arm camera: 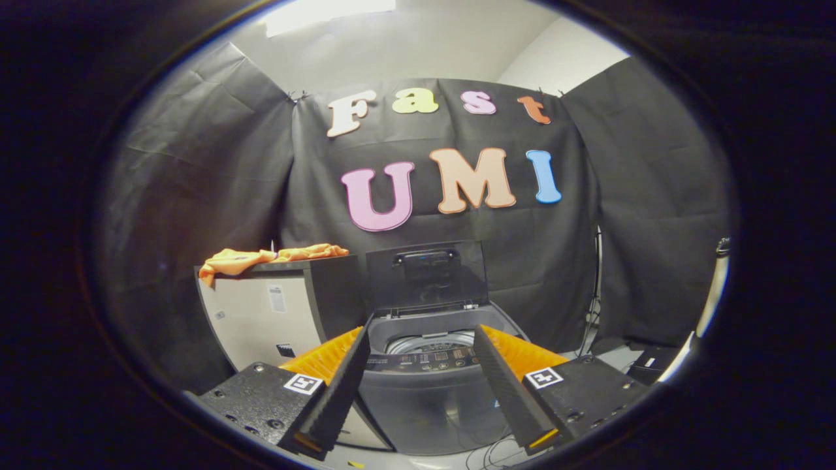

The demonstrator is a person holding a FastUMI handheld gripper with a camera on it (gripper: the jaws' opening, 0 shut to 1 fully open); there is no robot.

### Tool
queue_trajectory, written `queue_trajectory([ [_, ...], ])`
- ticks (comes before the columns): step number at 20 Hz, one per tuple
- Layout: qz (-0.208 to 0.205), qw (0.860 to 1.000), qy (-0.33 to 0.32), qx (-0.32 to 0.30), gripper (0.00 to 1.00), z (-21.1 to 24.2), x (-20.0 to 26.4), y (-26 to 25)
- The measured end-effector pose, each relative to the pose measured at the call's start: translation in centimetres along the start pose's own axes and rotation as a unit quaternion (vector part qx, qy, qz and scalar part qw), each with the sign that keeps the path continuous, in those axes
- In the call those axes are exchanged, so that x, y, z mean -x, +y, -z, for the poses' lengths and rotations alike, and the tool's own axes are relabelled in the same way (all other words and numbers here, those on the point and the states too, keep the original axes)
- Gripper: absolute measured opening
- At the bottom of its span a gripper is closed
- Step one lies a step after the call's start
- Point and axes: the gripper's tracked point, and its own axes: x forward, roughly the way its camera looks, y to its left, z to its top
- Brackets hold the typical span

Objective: Put the clothes into the washing machine and then close the washing machine lid.

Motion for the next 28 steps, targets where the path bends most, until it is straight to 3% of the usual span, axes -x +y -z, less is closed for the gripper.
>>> queue_trajectory([
  [5, 0.032, 0.998, 0.01, 0.045, 0.97, 0.6, -0.9, -0.9],
  [10, -0.006, 1.0, 0.013, 0.005, 0.97, -0.4, -2.3, 1.8],
  [13, -0.033, 0.999, 0.001, -0.041, 0.97, -3.2, -3.7, 4.7],
  [15, -0.015, 0.997, 0.003, -0.08, 0.97, -4.8, -5.0, 5.4],
  [18, 0.057, 0.986, 0.022, -0.156, 0.97, -6.3, -7.2, 4.7],
  [21, 0.037, 0.979, 0.048, -0.192, 0.97, -7.4, -9.6, 7.6],
  [24, 0.089, 0.974, 0.081, -0.194, 0.97, -7.4, -11.4, 6.9],
  [28, 0.06, 0.978, 0.084, -0.18, 0.97, -9.5, -14.0, 10.9],
])
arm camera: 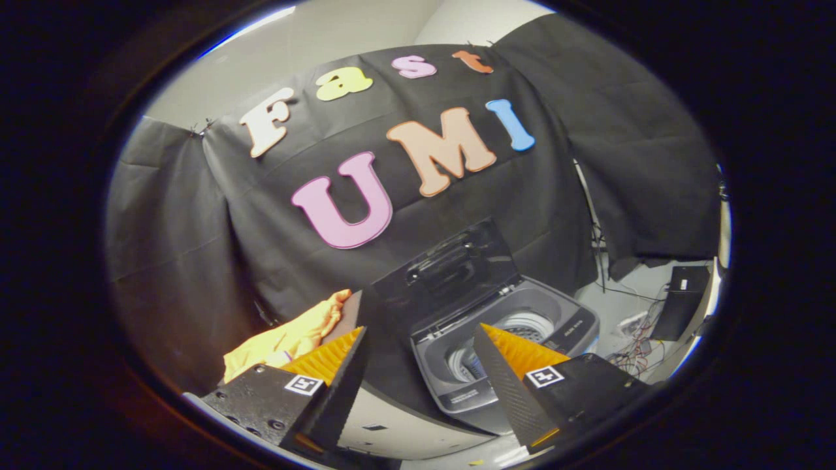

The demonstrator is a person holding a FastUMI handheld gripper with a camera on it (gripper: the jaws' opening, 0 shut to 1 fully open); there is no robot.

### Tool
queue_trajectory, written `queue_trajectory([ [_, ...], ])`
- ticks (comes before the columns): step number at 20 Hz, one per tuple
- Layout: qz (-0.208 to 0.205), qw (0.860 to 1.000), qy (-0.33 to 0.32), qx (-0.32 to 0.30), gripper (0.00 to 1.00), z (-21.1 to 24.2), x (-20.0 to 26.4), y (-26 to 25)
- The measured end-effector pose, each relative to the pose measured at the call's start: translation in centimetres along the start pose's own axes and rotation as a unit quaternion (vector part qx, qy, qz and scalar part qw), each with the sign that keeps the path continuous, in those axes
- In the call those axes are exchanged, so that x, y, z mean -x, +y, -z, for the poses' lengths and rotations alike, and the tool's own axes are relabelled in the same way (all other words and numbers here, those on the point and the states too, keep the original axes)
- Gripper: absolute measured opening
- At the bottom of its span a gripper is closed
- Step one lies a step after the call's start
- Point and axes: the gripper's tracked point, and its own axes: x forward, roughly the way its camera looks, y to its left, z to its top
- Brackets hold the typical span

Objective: Put the clothes into the washing machine and then close the washing machine lid.

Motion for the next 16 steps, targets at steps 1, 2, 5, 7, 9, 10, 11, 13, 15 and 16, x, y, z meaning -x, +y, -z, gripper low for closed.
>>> queue_trajectory([
  [1, -0.003, 1.0, 0.001, 0.014, 0.97, -0.1, -0.1, 1.2],
  [2, -0.009, 1.0, 0.001, 0.025, 0.97, -0.2, -0.3, 2.5],
  [5, -0.03, 0.999, -0.016, 0.037, 0.97, -1.2, -1.3, 7.0],
  [7, -0.042, 0.997, -0.016, 0.057, 0.97, -1.4, -1.9, 9.8],
  [9, -0.055, 0.994, -0.013, 0.094, 0.97, -1.1, -3.1, 12.5],
  [10, -0.061, 0.992, -0.012, 0.113, 0.97, -0.8, -3.8, 13.9],
  [11, -0.068, 0.989, -0.005, 0.131, 0.97, 0.1, -4.3, 15.4],
  [13, -0.087, 0.984, 0.008, 0.156, 0.97, 1.9, -5.6, 18.3],
  [15, -0.108, 0.978, 0.034, 0.175, 0.97, 4.5, -6.8, 21.4],
  [16, -0.115, 0.974, 0.047, 0.188, 0.97, 5.6, -7.3, 22.5],
])
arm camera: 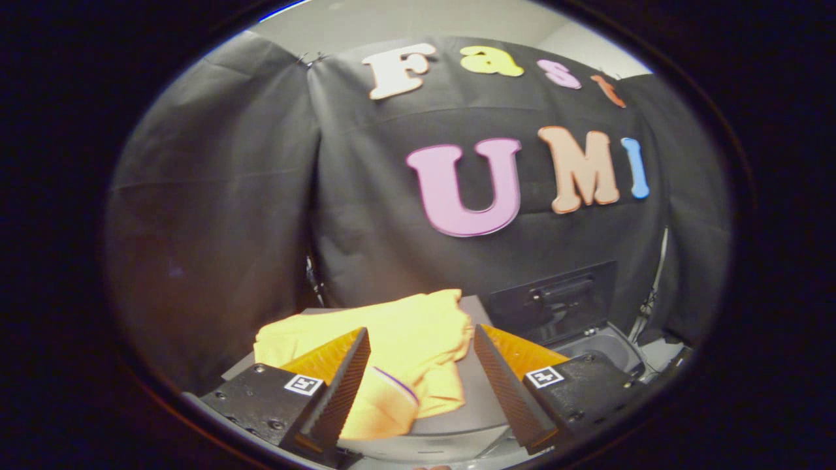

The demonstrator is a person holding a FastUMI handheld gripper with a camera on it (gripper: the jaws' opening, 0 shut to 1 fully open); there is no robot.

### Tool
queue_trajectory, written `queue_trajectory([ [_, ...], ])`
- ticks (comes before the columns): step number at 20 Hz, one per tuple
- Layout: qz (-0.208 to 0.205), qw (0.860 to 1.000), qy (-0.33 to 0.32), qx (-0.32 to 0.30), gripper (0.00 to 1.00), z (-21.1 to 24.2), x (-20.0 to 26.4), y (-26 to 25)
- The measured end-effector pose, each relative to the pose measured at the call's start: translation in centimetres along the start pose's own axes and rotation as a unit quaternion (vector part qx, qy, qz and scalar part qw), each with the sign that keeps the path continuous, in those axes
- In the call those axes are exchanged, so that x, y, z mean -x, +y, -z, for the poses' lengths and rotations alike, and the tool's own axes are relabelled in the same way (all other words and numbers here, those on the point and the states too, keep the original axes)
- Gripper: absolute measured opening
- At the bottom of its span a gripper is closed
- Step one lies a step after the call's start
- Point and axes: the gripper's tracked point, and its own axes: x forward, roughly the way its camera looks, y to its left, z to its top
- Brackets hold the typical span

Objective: Put the clothes into the washing machine and then close the washing machine lid.

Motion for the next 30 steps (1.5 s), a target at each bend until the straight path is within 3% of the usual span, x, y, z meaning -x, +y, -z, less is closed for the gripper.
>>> queue_trajectory([
  [8, -0.051, 0.987, 0.121, 0.09, 1.0, 4.5, -7.1, 7.9],
  [12, -0.041, 0.97, 0.206, 0.123, 1.0, 7.4, -9.3, 6.9],
  [15, -0.054, 0.97, 0.229, 0.066, 0.97, 7.5, -9.2, 7.4],
  [16, -0.053, 0.972, 0.219, 0.069, 0.93, 7.2, -9.6, 7.2],
  [18, -0.065, 0.97, 0.221, 0.083, 0.68, 7.4, -9.9, 7.2],
  [21, -0.071, 0.972, 0.201, 0.103, 0.1, 7.0, -9.5, 7.0],
  [23, -0.06, 0.974, 0.202, 0.089, 0.01, 7.1, -8.7, 7.0],
  [28, -0.08, 0.987, 0.125, 0.067, 0.0, 1.3, -6.7, 6.9],
  [30, -0.07, 0.99, 0.101, 0.071, 0.0, -1.5, -5.8, 5.3],
])
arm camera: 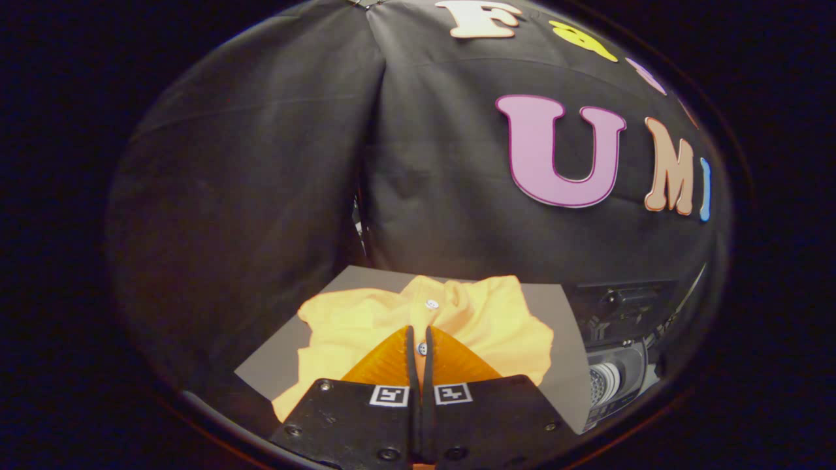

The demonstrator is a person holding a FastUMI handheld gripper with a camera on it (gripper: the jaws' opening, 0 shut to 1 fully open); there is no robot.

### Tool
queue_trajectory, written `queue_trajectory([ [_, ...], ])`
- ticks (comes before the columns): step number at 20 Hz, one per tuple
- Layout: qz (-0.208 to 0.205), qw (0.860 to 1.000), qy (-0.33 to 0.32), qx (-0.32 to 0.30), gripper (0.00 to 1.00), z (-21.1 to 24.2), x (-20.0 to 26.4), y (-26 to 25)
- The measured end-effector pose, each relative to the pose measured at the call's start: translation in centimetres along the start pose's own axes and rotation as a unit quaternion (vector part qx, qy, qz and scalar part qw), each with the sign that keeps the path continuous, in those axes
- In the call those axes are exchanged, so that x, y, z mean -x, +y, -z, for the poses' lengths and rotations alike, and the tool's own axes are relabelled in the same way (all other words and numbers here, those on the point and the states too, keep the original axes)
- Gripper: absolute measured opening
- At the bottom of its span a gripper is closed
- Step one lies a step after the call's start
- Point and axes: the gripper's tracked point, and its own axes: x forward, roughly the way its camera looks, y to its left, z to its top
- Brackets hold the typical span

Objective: Put the clothes into the washing machine and then close the washing machine lid.

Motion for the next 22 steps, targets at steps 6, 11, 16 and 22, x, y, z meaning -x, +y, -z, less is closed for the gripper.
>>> queue_trajectory([
  [6, 0.058, 0.996, -0.073, 0.009, 0.0, -7.0, 6.6, -5.7],
  [11, 0.101, 0.987, -0.12, 0.042, 0.0, -10.2, 9.2, -11.6],
  [16, 0.146, 0.98, -0.122, 0.064, 0.0, -10.2, 10.7, -17.3],
  [22, 0.201, 0.973, -0.099, 0.06, 0.0, -6.1, 9.4, -25.0],
])
